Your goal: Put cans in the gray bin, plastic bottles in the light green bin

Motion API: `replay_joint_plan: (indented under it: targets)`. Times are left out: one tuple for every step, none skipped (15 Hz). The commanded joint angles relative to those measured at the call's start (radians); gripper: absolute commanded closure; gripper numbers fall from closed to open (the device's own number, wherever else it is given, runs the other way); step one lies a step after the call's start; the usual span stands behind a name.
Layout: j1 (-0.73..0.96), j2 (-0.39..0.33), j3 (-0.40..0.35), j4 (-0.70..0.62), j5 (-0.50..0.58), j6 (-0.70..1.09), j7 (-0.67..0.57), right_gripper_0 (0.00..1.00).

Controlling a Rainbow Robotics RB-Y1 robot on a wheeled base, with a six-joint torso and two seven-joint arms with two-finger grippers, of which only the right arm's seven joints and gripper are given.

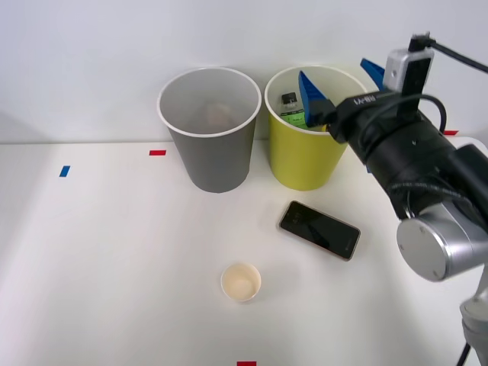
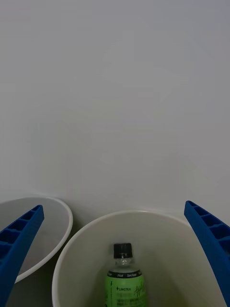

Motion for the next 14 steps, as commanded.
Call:
replay_joint_plan:
  targets:
    - [0.214,-0.029,0.032,-0.12,-0.001,-0.099,-0.003,0.0]
    - [0.27,-0.044,0.045,-0.12,-0.001,-0.163,-0.006,0.0]
    - [0.34,-0.069,0.059,-0.12,-0.001,-0.234,-0.008,0.0]
    - [0.392,-0.087,0.068,-0.12,0.001,-0.278,-0.009,0.0]
    - [0.443,-0.106,0.075,-0.12,0.004,-0.321,-0.008,0.0]
    - [0.506,-0.124,0.076,-0.12,0.007,-0.372,-0.002,0.0]
    - [0.55,-0.138,0.076,-0.12,0.012,-0.404,0.002,0.0]
    - [0.593,-0.143,0.076,-0.121,0.015,-0.435,0.005,0.0]
    - [0.65,-0.141,0.078,-0.12,0.019,-0.473,0.011,0.0]
    - [0.685,-0.143,0.078,-0.12,0.025,-0.494,0.017,0.0]
    - [0.721,-0.143,0.078,-0.12,0.031,-0.51,0.028,0.0]
    - [0.764,-0.13,0.078,-0.121,0.038,-0.534,0.04,0.0]
    - [0.796,-0.118,0.078,-0.12,0.044,-0.547,0.049,0.0]
    - [0.834,-0.103,0.078,-0.12,0.051,-0.553,0.06,0.0]
